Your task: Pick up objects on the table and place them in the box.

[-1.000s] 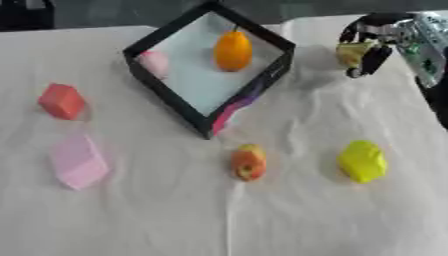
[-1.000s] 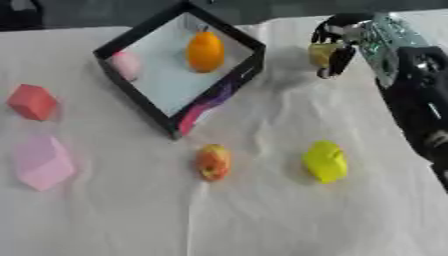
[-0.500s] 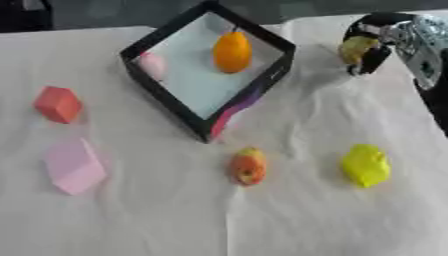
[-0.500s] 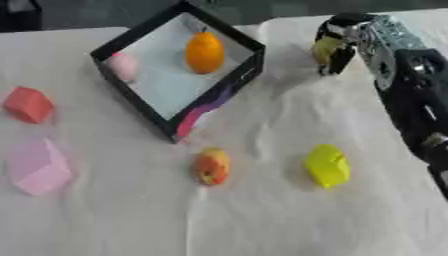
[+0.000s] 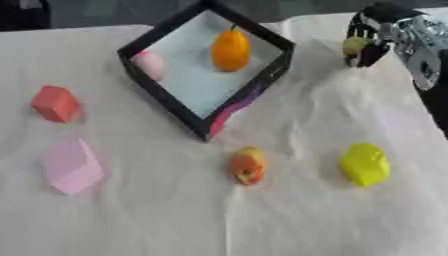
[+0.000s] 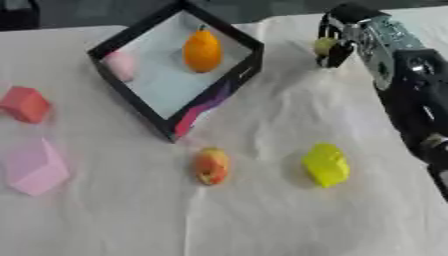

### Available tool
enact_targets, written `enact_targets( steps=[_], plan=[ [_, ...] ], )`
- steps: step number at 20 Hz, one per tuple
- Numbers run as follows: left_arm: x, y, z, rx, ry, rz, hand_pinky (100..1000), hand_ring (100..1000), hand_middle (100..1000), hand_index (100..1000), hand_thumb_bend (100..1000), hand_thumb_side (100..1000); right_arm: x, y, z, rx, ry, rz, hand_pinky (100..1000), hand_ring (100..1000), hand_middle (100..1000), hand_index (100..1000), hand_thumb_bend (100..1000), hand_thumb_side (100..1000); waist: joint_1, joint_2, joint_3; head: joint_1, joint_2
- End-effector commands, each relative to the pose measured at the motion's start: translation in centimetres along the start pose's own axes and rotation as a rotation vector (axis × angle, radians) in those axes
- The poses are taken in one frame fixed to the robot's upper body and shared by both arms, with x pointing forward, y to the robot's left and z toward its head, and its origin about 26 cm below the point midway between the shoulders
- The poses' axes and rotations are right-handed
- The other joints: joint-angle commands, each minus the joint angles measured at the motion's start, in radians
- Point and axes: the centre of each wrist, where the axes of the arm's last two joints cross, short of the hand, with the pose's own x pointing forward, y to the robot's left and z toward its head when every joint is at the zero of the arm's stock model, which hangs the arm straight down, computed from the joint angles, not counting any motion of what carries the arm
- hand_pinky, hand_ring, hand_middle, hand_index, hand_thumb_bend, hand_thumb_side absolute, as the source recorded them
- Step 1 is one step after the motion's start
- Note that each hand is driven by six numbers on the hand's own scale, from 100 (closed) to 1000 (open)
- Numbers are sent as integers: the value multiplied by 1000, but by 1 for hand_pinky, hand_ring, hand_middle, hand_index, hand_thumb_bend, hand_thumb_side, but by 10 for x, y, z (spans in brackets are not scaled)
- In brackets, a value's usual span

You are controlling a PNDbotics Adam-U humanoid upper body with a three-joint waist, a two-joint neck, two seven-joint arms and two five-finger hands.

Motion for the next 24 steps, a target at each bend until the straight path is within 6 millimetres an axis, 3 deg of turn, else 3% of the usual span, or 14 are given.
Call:
enact_targets(
  steps=[1,6,11,15,17,21,24],
  plan=[
    [13,4,-5,-4,-37,-13,781,862,822,883,307,701,-10,-25,7,-67,-6,20,652,585,510,603,332,100,3,-21,-3,1,0],
    [13,7,-4,-6,-35,-23,781,863,820,882,307,701,0,-43,14,-76,-98,63,647,582,508,599,331,100,-5,-42,-14,8,15],
    [12,9,-4,-12,-30,-36,781,865,819,882,306,698,37,-77,32,-98,-292,45,649,583,509,603,322,100,-14,-68,-27,14,34],
    [14,12,-5,-12,-34,-42,781,866,818,882,309,689,82,-98,40,-98,-443,-3,651,584,510,605,319,100,-17,-89,-29,13,51],
    [18,12,-7,-13,-45,-39,781,866,817,882,311,685,115,-104,38,-94,-518,-13,652,585,510,606,318,100,-16,-100,-25,5,59],
    [26,10,-11,-21,-70,-33,782,866,816,882,313,675,177,-105,33,-90,-636,0,652,586,511,608,319,100,-13,-113,-9,-13,74],
    [33,10,-13,-24,-88,-30,782,867,813,882,315,670,212,-100,29,-104,-686,2,652,586,511,608,318,100,-12,-117,8,-31,81]
  ],
)
